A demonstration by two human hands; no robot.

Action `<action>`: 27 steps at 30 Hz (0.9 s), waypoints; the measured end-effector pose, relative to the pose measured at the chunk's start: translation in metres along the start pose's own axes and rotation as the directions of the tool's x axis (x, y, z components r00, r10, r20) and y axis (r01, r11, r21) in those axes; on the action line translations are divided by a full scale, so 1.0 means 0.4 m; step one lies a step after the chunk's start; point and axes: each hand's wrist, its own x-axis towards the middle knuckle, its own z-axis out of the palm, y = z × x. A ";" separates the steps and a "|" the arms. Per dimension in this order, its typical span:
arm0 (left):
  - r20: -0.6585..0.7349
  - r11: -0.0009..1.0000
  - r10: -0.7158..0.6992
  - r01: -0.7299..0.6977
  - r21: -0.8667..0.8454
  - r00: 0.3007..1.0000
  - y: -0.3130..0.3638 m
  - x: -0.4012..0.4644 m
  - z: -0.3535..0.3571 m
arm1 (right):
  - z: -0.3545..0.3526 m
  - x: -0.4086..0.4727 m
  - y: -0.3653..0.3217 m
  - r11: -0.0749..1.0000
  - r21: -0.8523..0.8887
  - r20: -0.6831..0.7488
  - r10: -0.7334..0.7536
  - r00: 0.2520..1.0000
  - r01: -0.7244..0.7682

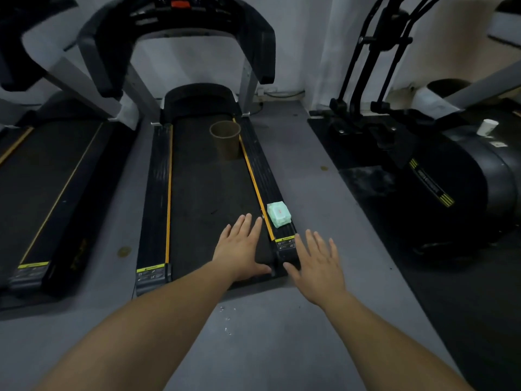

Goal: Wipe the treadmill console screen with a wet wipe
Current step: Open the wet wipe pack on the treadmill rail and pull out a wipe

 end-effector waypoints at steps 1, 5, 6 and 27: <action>0.010 1.000 0.001 -0.001 0.003 1.000 -0.011 0.044 0.001 | 0.013 0.043 0.009 1.000 0.004 0.006 -0.002 1.000 0.002; 0.047 1.000 -0.019 0.018 0.006 0.999 -0.054 0.232 0.025 | 0.078 0.224 0.060 0.999 0.032 0.041 0.001 0.999 -0.002; 0.058 1.000 -0.027 0.027 0.004 0.998 -0.062 0.277 0.036 | 0.101 0.270 0.077 0.999 0.035 0.055 -0.002 0.998 0.000; 0.267 0.989 -0.031 0.069 -0.134 0.963 -0.284 1.137 0.485 | 0.723 1.005 0.219 0.966 0.125 0.245 0.192 0.950 -0.227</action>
